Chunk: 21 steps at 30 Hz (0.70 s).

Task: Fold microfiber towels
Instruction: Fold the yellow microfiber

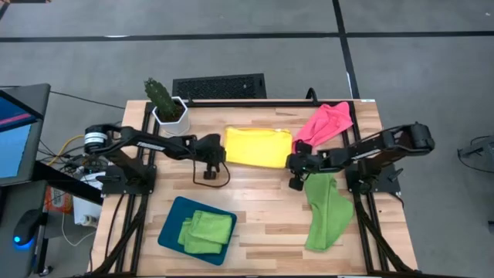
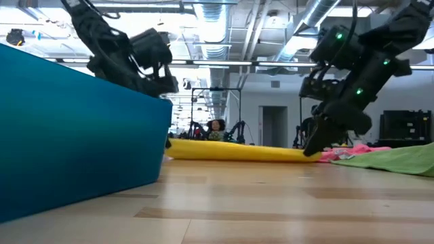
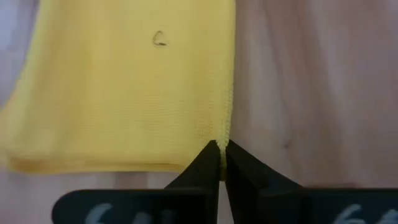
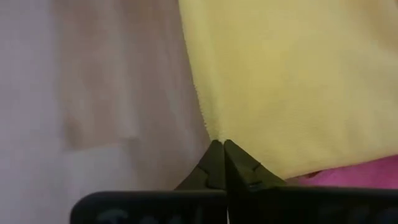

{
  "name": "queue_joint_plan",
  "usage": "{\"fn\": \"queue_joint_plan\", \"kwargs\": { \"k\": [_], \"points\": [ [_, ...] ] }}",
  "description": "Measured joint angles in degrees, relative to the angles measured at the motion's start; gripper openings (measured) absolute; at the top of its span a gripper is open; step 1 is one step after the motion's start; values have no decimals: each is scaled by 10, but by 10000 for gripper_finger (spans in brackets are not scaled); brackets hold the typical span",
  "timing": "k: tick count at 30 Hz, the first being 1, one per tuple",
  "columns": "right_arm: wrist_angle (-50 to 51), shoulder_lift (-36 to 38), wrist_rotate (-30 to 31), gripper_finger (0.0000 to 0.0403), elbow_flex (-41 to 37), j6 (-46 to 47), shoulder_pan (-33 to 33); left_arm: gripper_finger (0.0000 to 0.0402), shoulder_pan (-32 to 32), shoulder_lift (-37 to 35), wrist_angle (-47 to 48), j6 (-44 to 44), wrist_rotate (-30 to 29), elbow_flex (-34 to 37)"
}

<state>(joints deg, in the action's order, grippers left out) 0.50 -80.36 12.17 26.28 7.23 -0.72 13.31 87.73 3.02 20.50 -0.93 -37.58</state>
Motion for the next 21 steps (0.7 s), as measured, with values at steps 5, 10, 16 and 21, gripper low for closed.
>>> {"fn": "queue_joint_plan", "kwargs": {
  "k": [5, 10, 16, 21],
  "points": [
    [11, 35, 0, 13, 0, 50, -50, 4, -27, -29, 35, -49, 1, 0],
    [44, 76, 30, 5, 17, 53, -71, 2, -44, -45, 42, -51, -21, -4],
    [122, 116, 91, 9, 49, 40, -32, 2, -32, -52, 39, -17, -105, -34],
    [130, 117, 90, 6, 50, 28, 38, 2, 4, -51, 33, 8, -104, -45]
  ]
}}
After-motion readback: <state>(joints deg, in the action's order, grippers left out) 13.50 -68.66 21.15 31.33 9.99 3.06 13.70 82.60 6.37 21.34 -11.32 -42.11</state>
